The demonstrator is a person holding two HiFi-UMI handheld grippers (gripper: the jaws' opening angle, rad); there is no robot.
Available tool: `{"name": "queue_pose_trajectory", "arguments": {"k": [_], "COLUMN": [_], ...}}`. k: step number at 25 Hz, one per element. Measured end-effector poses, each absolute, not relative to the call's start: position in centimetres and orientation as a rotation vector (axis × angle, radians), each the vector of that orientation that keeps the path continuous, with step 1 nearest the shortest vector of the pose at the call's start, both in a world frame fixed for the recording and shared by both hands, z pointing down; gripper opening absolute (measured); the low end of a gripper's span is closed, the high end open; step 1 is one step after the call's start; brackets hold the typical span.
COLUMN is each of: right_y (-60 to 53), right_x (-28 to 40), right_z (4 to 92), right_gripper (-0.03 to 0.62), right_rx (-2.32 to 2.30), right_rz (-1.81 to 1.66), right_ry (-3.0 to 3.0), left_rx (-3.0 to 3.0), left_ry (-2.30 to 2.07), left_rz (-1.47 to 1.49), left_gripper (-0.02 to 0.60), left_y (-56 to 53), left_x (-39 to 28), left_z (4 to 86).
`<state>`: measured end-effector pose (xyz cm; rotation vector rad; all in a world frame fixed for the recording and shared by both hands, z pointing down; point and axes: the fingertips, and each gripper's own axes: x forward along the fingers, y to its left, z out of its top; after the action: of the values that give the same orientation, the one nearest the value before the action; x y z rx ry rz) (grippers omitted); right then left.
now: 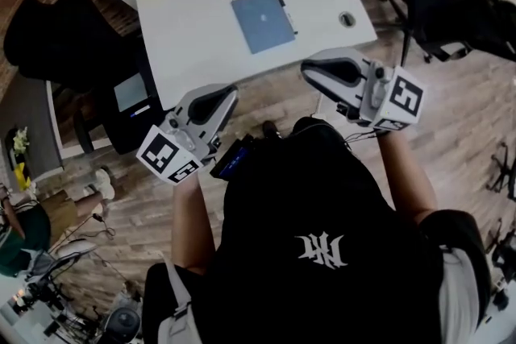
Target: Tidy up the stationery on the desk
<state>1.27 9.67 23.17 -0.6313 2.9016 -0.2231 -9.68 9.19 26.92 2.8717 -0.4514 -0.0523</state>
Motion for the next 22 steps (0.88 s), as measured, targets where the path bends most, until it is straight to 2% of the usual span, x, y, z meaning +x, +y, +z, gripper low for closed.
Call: {"name": "queue_pose_trajectory", "arguments": {"k": [8, 16, 22], "right_y": [11.2, 15.7, 15.7], "right_x": [1.1, 6.7, 8.6], "right_z": [22.9, 26.0, 27.0], "right_gripper": [0.044, 0.044, 0.037], "right_rx": [-0.595, -0.639, -0.677], "right_rz": [-0.139, -0.248, -0.271], "right_ry": [2.944, 2.948, 2.901], "left_rx": [2.897, 2.913, 2.881], "left_ry": [-0.507, -0.513, -0.526], "left_rz": [0.008, 0.100, 0.110], "left_gripper": [0.003, 0.003, 0.003], "left_y": [11.2, 15.6, 16.3], "left_x": [-7.7, -3.1, -2.1], "left_z": [24.9, 25.5, 25.9]}}
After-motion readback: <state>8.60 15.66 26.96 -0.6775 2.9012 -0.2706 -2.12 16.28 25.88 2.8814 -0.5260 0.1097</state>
